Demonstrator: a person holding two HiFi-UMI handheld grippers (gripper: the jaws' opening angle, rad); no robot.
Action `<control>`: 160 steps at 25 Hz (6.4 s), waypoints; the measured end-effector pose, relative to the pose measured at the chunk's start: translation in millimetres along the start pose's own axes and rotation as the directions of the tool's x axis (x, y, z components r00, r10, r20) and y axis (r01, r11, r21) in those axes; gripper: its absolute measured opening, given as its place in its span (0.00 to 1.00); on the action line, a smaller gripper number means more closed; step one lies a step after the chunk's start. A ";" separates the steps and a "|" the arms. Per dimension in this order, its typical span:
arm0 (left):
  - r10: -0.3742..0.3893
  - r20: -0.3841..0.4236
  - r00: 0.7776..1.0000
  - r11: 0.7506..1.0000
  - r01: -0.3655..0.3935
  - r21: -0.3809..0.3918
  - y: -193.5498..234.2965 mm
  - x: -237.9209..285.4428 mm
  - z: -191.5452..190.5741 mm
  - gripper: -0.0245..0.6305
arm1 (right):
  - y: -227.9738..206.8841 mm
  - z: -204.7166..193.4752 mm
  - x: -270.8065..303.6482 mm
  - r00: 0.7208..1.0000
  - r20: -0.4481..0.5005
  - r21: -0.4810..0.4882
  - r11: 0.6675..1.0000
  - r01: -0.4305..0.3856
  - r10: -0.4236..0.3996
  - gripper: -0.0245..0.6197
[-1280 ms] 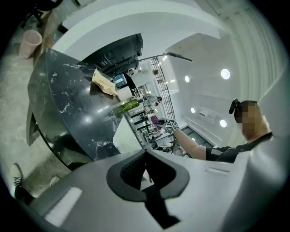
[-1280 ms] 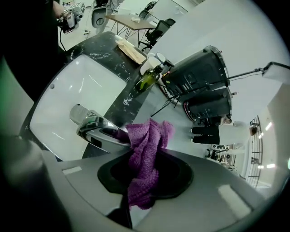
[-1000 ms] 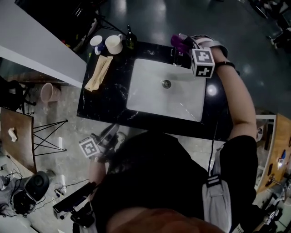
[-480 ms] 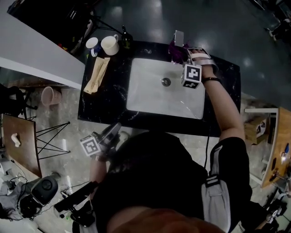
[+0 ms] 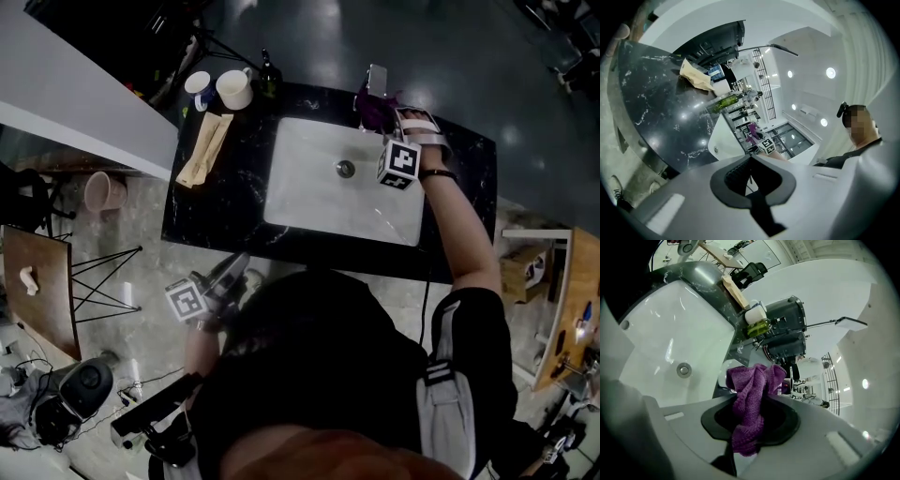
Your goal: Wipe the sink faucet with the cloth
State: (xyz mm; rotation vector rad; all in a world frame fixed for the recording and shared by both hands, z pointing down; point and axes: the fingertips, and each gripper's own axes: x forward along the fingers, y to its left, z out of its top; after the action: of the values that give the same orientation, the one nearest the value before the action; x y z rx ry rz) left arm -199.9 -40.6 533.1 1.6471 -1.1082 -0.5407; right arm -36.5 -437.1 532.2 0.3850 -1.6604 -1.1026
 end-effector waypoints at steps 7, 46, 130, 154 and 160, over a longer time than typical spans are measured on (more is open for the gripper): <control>-0.021 -0.007 1.000 1.000 0.021 0.011 -2.5 2.0 -0.6 0.04 | 48.1 25.1 -52.7 0.989 0.141 0.240 0.968 -0.071 0.038 0.20; -0.005 -0.033 0.999 1.000 0.006 0.012 -6.6 53.3 -7.8 0.04 | -113.4 -36.8 -41.4 0.667 0.663 0.652 -0.177 -0.738 -0.340 0.20; 0.040 0.000 0.999 0.998 -0.040 -0.043 12.2 -49.1 25.5 0.04 | -137.4 -64.9 10.5 0.709 0.683 0.659 -0.271 -0.702 -0.176 0.19; -0.376 -0.406 0.833 0.903 0.428 0.042 -75.9 -31.5 1.6 0.39 | 89.8 258.9 -308.3 0.478 0.761 0.321 -0.385 -0.865 -0.439 0.20; -0.397 -0.563 0.725 0.872 0.488 0.014 -93.6 -34.8 -47.4 0.48 | 131.9 284.3 -331.2 0.513 0.748 0.328 -0.437 -0.837 -0.421 0.20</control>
State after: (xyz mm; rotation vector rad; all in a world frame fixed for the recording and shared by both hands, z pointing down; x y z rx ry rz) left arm -141.6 17.2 459.0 2.0576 -0.3267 -0.2426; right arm -122.9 1.1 440.7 0.2949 -2.8782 1.5939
